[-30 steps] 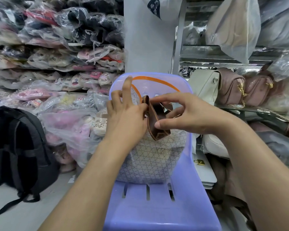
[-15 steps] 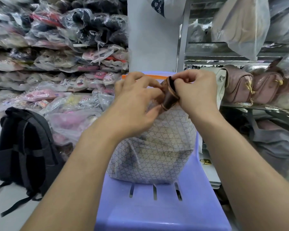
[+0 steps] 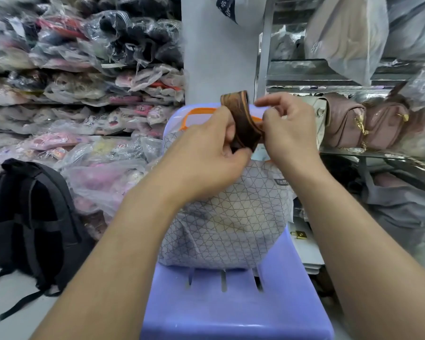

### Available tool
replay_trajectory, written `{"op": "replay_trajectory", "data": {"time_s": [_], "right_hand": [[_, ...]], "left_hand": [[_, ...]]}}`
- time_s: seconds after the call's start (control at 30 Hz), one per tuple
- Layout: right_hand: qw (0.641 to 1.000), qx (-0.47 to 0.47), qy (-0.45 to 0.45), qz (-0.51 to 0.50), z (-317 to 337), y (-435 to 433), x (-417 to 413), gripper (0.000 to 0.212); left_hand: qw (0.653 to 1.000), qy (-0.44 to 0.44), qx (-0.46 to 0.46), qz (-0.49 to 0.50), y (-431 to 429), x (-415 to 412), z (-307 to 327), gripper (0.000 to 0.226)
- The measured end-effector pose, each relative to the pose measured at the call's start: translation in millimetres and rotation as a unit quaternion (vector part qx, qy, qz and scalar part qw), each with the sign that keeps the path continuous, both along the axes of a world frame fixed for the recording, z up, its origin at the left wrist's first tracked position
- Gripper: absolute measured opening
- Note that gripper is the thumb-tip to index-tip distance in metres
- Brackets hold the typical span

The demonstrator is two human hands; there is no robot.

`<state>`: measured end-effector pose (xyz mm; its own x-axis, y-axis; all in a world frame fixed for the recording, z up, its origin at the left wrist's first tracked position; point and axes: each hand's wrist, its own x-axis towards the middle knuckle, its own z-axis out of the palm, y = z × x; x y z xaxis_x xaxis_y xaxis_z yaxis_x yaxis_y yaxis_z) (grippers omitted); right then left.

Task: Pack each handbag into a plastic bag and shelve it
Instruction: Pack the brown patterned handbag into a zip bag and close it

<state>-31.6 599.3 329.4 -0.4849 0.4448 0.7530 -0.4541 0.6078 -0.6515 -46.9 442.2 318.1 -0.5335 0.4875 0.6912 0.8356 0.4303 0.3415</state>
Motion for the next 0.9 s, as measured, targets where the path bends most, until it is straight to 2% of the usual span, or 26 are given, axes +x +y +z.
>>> {"op": "replay_trajectory", "data": {"time_s": [0.07, 0.13, 0.17, 0.27, 0.3, 0.33, 0.43, 0.47, 0.53, 0.57, 0.63, 0.77, 0.83, 0.9], "right_hand": [[0.996, 0.034, -0.008, 0.081, -2, -1, 9, 0.035], [0.985, 0.143, -0.044, 0.086, -6, -2, 15, 0.03], [0.982, 0.161, -0.053, 0.089, -7, 0, 16, 0.027], [0.977, 0.11, -0.076, 0.165, -6, 2, 17, 0.029], [0.976, 0.118, -0.084, 0.164, -6, 0, 16, 0.023], [0.977, 0.142, -0.093, 0.132, -6, -1, 14, 0.019], [0.959, 0.22, -0.177, 0.005, -9, 2, 5, 0.038], [0.95, 0.236, -0.205, -0.018, -10, 5, 4, 0.038], [0.935, 0.26, -0.234, -0.049, -12, 11, 1, 0.028], [0.933, 0.264, -0.239, -0.059, -12, 12, 2, 0.026], [0.925, 0.287, -0.234, -0.083, -9, 11, 5, 0.03], [0.922, 0.294, -0.195, -0.158, 2, 15, 14, 0.038], [0.932, 0.279, -0.185, -0.142, 3, 17, 19, 0.045], [0.939, 0.275, -0.174, -0.109, -2, 15, 21, 0.047]], "left_hand": [[0.999, 0.033, 0.025, 0.021, 4, -4, -2, 0.017], [0.997, 0.065, 0.014, 0.036, 4, -7, -4, 0.012], [0.997, 0.065, 0.005, 0.04, 4, -8, -4, 0.011], [0.995, 0.071, -0.03, 0.062, 4, -9, -5, 0.012], [0.995, 0.073, -0.035, 0.066, 3, -8, -5, 0.014], [0.995, 0.073, -0.034, 0.067, 3, -8, -5, 0.013], [0.998, 0.039, -0.017, 0.038, -3, -4, -1, 0.009], [0.999, 0.015, -0.03, 0.026, -7, -2, 0, 0.011], [0.993, 0.004, -0.115, 0.039, -13, 4, 4, 0.015], [0.987, 0.024, -0.15, 0.052, -13, 6, 6, 0.016], [0.982, 0.071, -0.161, 0.068, -11, 6, 9, 0.019], [0.989, 0.095, -0.073, 0.088, -7, 3, 8, 0.031], [0.986, 0.107, -0.044, 0.117, -5, -3, 6, 0.031], [0.975, 0.128, -0.064, 0.167, 0, -7, 3, 0.033]]}}
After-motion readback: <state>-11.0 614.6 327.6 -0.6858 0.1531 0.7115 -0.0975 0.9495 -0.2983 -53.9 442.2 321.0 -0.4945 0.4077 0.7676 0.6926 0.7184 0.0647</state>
